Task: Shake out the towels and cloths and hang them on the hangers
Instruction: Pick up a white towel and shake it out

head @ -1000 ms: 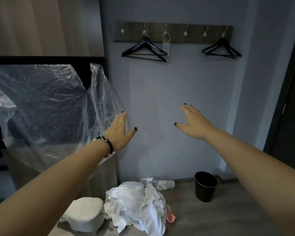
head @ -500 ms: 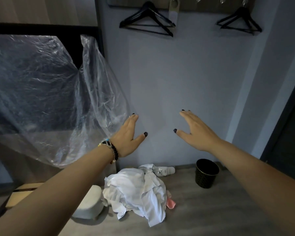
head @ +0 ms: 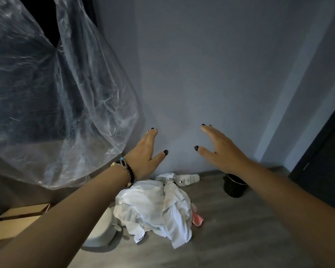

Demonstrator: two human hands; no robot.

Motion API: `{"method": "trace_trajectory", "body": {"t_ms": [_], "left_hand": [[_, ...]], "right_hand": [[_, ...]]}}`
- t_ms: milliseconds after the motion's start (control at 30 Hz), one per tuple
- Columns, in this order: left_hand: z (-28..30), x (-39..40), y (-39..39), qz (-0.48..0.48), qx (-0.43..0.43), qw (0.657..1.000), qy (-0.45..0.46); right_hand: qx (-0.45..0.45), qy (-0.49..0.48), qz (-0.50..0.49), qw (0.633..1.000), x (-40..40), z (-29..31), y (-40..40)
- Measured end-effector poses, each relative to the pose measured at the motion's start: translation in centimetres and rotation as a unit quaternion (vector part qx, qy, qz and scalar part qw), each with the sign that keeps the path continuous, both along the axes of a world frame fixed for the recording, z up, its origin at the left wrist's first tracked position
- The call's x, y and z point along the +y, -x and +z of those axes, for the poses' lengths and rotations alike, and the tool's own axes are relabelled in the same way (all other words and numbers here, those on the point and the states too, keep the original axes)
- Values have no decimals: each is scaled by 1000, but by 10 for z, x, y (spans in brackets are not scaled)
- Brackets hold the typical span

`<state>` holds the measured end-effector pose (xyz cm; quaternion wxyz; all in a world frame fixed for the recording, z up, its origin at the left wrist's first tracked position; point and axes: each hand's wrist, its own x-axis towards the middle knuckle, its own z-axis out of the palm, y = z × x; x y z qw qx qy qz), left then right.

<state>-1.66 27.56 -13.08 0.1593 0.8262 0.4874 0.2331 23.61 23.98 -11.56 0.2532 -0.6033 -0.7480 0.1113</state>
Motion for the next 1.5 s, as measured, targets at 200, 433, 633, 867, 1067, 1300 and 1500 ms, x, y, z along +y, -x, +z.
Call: {"method": "trace_trajectory", "body": {"t_ms": [200,433,633,867,1067,1300,1500], "left_hand": [[-47,63,-3,6,9,998,60],[-107,132,-30,48,14,992,114],[-171,181,-60,89,0,981,171],[-249,239,-76,128,-17,962,239],[-322,292,-71,158,-16,949,271],[-470,329,-70,208,-21,921,328],[-632,358,-87,224,-63,888,397]], "right_hand": [[21,56,2,998,61,-43,-6],[40,136,11,990,147,-105,-29],[41,208,6,977,214,-161,-50],[59,283,-3,957,280,-227,-59],[180,357,-124,908,326,-300,-54],[263,409,-158,859,358,-440,-38],[293,418,-197,837,393,-600,-44]]}}
